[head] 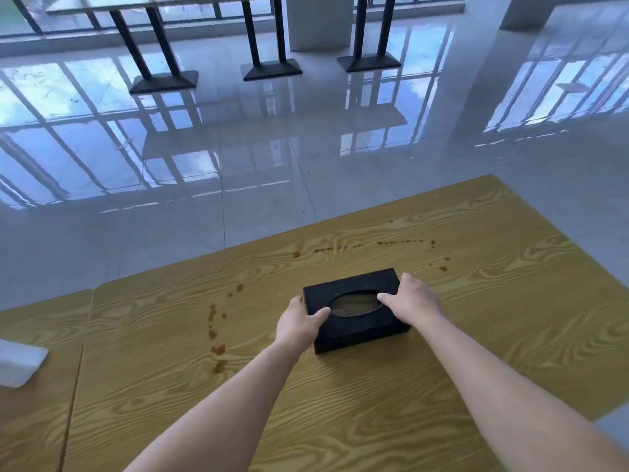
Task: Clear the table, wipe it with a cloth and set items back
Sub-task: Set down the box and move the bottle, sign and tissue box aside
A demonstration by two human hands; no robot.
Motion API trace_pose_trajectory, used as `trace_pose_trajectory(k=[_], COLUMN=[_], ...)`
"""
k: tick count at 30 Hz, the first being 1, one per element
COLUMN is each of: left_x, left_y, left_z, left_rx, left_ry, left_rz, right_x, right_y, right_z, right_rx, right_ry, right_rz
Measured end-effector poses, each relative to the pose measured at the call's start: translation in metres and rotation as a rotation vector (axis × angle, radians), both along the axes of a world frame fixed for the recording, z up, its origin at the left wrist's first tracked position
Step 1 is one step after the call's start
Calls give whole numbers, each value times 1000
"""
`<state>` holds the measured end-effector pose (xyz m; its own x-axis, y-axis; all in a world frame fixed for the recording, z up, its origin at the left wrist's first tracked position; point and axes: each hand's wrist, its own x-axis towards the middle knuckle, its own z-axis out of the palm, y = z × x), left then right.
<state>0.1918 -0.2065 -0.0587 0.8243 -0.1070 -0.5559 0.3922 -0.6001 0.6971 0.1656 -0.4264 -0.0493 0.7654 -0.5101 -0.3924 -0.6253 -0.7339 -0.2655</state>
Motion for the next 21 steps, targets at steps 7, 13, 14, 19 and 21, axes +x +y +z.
trace_pose_trajectory(k=[7, 13, 14, 19, 21], left_x=[6, 9, 9, 6, 3], left_y=[-4, -8, -8, -3, 4], left_z=[-19, -26, -27, -28, -23], left_rx=[-21, -71, -89, -218, -306], left_ry=[31, 49, 46, 18, 18], left_rz=[53, 130, 143, 211, 253], right_x=[8, 5, 3, -11, -17], right_y=[9, 12, 12, 15, 20], right_z=[-6, -7, -8, -6, -3], right_rx=[10, -2, 4, 44, 70], right_ry=[43, -5, -16, -133, -194], right_rz=[-21, -63, -79, -163, -186])
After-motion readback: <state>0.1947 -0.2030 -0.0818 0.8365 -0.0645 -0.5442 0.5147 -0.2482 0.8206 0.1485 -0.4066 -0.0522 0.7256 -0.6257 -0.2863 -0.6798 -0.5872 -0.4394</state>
